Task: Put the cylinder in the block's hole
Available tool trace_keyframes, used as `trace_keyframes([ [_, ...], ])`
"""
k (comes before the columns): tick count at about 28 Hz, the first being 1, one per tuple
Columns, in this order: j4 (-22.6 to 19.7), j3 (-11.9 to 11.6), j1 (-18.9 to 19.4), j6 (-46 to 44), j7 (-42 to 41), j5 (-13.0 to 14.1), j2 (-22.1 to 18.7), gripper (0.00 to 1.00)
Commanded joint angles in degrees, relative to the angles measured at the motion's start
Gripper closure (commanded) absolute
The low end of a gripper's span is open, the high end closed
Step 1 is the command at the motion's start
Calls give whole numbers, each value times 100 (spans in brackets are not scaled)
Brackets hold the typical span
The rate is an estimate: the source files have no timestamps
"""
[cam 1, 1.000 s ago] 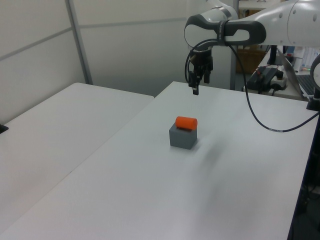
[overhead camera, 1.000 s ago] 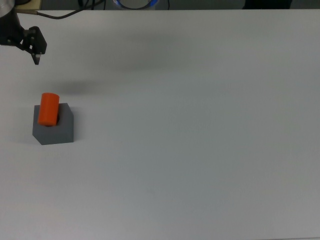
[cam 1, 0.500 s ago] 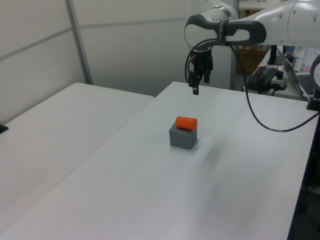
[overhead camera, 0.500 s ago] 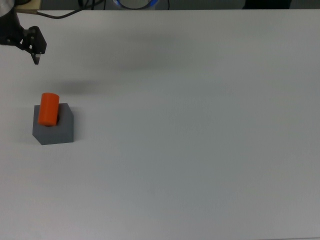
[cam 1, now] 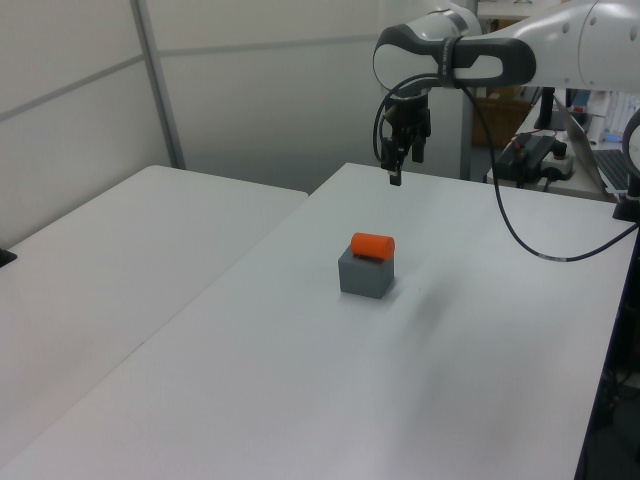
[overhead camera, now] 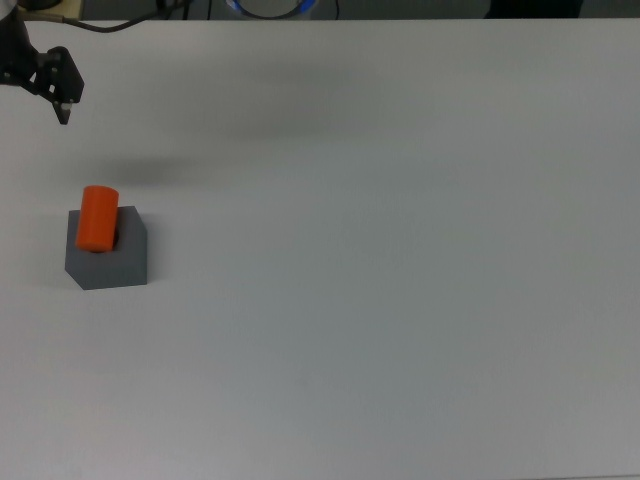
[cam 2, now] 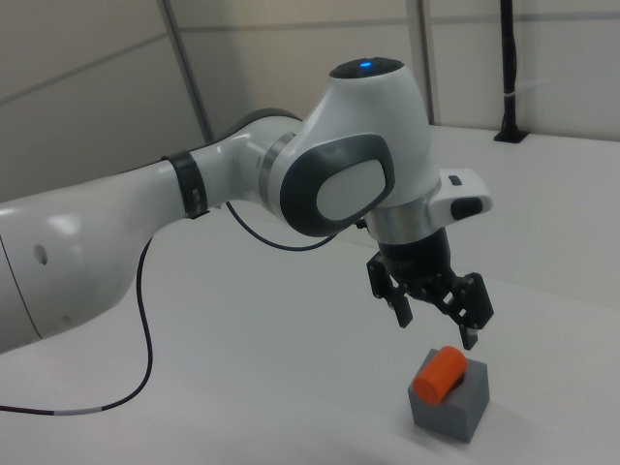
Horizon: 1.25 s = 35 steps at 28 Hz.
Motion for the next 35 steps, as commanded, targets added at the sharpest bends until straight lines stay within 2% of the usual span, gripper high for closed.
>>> trace_keyframes([
  [1,18,-29,-10,-113,-158,127,-73,0],
  [35,0,-20,-54,-227,-254,118,-143,0],
])
